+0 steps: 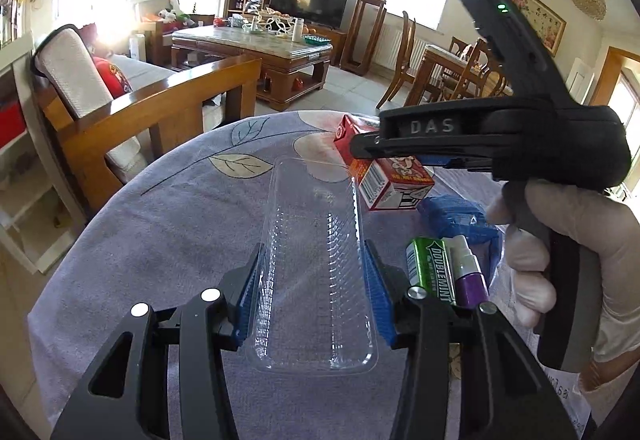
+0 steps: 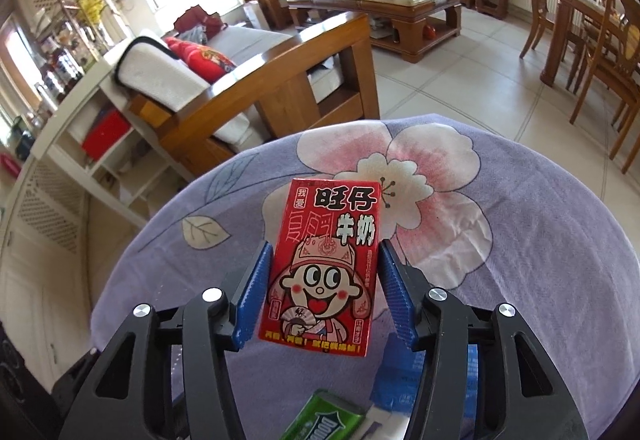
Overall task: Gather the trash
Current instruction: 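Grasp the clear plastic tray with the left tool while the right tool grasps the red snack box, then carry the plastic tray and red snack box over the black bin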
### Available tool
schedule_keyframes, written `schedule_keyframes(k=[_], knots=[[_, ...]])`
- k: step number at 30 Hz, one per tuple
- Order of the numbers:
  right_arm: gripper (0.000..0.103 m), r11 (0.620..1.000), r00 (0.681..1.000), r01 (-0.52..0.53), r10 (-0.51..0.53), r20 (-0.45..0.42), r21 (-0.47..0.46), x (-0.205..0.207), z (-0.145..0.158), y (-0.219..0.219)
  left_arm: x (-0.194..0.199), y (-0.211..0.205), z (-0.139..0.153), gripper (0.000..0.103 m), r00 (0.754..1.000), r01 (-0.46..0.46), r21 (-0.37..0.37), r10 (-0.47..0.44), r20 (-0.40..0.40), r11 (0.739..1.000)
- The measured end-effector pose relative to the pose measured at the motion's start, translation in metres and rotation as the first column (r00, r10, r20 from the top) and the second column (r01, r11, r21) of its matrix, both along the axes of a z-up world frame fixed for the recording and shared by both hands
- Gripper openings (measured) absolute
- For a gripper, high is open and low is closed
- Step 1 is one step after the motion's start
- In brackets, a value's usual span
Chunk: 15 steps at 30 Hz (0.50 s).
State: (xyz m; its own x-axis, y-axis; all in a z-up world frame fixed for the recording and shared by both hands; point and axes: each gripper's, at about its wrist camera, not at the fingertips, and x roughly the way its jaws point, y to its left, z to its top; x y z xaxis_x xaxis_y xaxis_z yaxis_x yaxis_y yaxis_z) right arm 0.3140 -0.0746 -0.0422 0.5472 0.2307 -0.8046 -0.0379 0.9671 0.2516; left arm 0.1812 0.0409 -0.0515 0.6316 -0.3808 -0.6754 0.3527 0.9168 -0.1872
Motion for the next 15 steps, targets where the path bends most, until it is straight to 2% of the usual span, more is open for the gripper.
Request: schedule_keyframes(k=[5,11,15], knots=[[0.053,0.994,0.995,-0.02,0.01,0.1,0.104,-0.043,0.032,-0.02,-0.008,-0.001,0.01,0.046,0.996,0.016,-0.009,-0.015,0.084,1.0],[0.054,0.972,0.976,-0.021,-0.031,0.214,0.234,-0.121,0.055,-0.063,-0.029,-0.006,0.029,0.046,0.969,0.039,-0.008,-0.035,0.243,0.999],[0.053,0.954,0.961,-0.009,-0.075,0.267,0.3,-0.179,0.06,-0.101,-0.045,-0.006,0.04,0.046,0.962,0.047,-0.055,-0.03,0.27,0.997]])
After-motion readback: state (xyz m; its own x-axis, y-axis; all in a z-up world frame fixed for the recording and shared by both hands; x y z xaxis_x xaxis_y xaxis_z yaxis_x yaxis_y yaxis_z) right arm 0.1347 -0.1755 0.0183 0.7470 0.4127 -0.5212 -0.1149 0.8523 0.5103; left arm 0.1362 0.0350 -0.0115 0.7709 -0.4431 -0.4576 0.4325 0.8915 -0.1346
